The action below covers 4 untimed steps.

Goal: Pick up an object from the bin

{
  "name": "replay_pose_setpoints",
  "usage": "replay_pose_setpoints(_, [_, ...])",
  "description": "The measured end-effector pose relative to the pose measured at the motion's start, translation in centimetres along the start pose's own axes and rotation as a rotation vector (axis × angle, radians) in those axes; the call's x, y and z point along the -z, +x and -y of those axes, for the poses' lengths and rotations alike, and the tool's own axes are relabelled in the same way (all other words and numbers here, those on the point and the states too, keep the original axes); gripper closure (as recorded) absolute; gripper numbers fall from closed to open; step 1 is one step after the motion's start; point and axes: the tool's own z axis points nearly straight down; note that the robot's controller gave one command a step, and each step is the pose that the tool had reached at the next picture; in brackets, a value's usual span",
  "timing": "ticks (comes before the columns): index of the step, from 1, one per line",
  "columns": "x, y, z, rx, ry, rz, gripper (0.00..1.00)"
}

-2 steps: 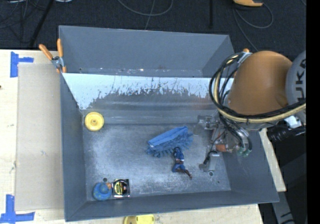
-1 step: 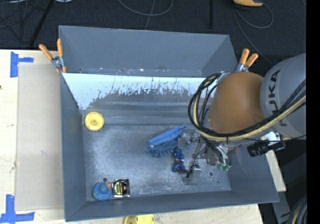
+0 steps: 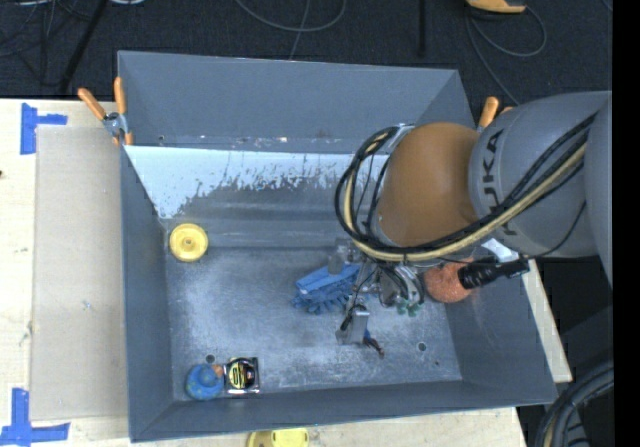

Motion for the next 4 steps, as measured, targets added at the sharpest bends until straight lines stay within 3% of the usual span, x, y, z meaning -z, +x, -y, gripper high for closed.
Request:
replay_pose_setpoints(1, [-6.8, -2.3, 2.5, 0.107, -0.002, -0.004, 1.0])
replay_pose_setpoints(2, [-6.8, -2.4, 2.6, 0.107, -0.002, -0.003, 1.0])
replay_pose_setpoints(3, [-6.8, -3.0, 4.7, 0.477, -0.001, 0.004, 1.0])
replay_pose_setpoints(4, [-6.8, -3.0, 4.7, 0.477, -0.001, 0.004, 1.0])
